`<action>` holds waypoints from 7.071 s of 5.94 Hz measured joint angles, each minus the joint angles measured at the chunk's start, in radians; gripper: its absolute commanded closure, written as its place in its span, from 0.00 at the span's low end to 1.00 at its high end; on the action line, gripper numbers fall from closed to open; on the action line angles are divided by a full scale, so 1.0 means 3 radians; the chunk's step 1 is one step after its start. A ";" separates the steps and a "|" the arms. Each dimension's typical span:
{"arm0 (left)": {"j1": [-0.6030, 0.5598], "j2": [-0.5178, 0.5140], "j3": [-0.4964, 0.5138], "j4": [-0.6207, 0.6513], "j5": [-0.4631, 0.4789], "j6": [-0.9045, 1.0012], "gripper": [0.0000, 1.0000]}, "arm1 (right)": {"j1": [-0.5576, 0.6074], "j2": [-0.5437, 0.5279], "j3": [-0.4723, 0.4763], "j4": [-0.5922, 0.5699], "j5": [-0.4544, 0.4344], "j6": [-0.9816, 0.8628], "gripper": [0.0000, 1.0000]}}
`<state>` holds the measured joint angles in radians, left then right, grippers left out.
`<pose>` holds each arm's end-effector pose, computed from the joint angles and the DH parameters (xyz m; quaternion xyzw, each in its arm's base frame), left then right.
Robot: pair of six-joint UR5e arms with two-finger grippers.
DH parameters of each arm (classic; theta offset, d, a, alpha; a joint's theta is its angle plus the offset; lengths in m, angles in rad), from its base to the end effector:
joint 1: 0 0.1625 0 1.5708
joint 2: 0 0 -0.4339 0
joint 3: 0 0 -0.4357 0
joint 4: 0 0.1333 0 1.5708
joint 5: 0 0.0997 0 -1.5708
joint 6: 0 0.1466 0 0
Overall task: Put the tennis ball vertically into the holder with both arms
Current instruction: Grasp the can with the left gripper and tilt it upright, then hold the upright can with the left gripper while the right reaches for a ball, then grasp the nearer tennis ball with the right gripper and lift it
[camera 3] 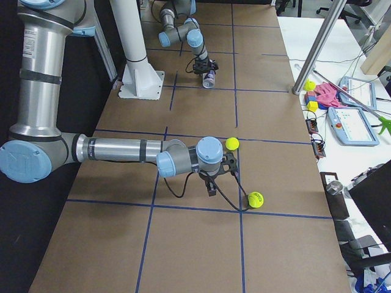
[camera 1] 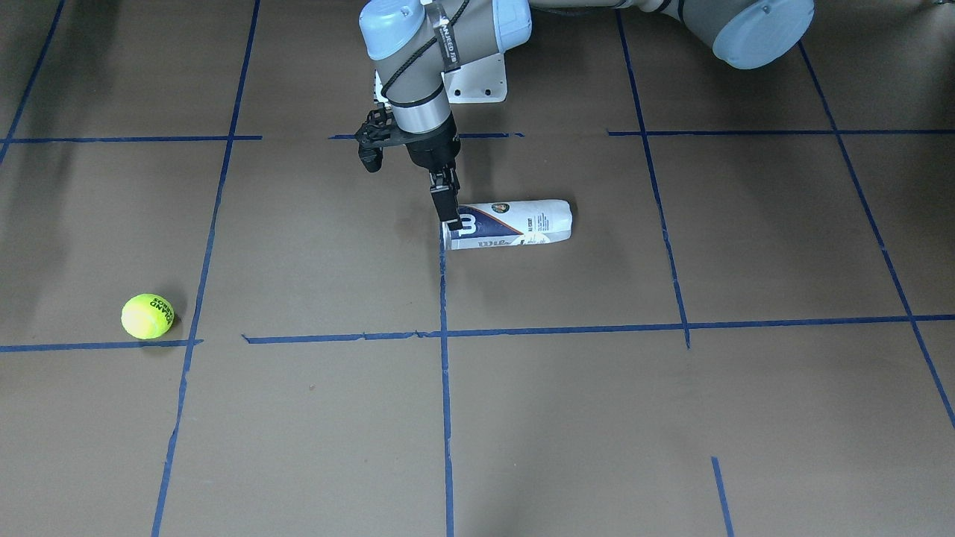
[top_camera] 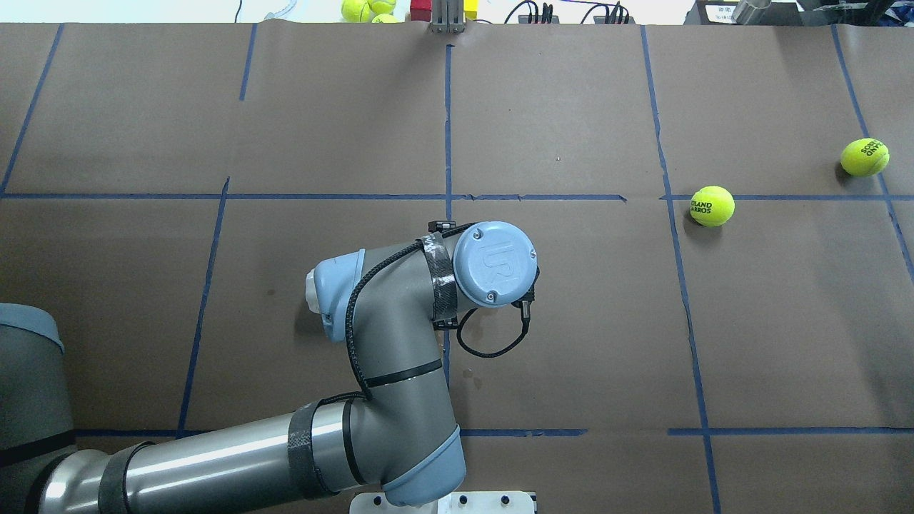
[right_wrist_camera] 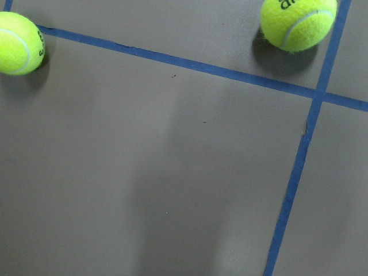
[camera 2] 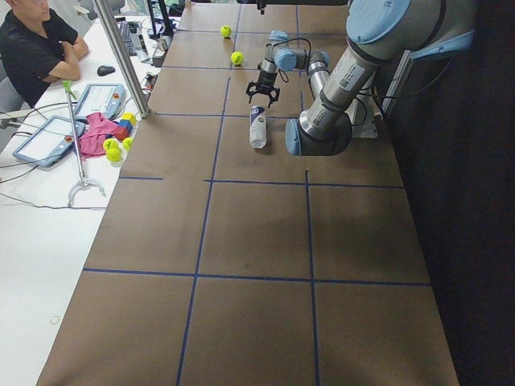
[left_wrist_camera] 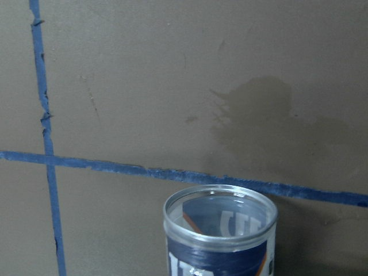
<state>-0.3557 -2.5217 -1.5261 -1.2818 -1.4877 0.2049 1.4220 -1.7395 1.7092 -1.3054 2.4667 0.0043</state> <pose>0.6878 -0.4107 0.1330 0.2847 0.1122 0.6109 0.7301 -0.0527 -0.4784 0.6693 0.0725 -0.4370 -0.1153 0.8891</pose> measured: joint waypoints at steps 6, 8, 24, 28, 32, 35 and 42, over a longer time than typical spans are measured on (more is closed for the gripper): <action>0.0072 0.0069 0.0163 -0.0325 0.0168 -0.0264 0.00 | 0.0000 -0.0002 -0.0007 0.0000 0.0000 0.0006 0.00; 0.0058 0.0161 0.0207 -0.0434 0.0187 -0.0242 0.00 | 0.0000 0.0007 -0.0007 0.0000 -0.0002 0.0006 0.00; -0.0075 0.0932 -0.0732 -0.3483 0.0151 -0.1247 0.26 | -0.0293 0.0378 0.0408 0.0010 -0.0034 0.1525 0.00; -0.0054 0.1082 -0.0044 -0.5572 0.0126 -0.1583 0.26 | -0.0892 0.0817 0.0555 0.0004 -0.0735 0.2430 0.01; -0.0045 0.1199 0.0444 -0.6251 0.0102 -0.1889 0.25 | -0.1223 0.1012 0.0471 -0.0001 -0.1108 0.2651 0.01; -0.0039 0.1237 0.0449 -0.6316 0.0097 -0.1897 0.25 | -0.1302 0.1028 0.0285 0.0004 -0.1125 0.2653 0.01; -0.0036 0.1237 0.0424 -0.6324 0.0099 -0.1900 0.24 | -0.1753 0.1430 -0.0541 0.0006 -0.1404 0.2594 0.19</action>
<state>-0.3666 -2.1506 -1.3989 -3.1791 -1.4579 -0.3651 0.8962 -1.3105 1.5470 -1.3038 2.0456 0.7824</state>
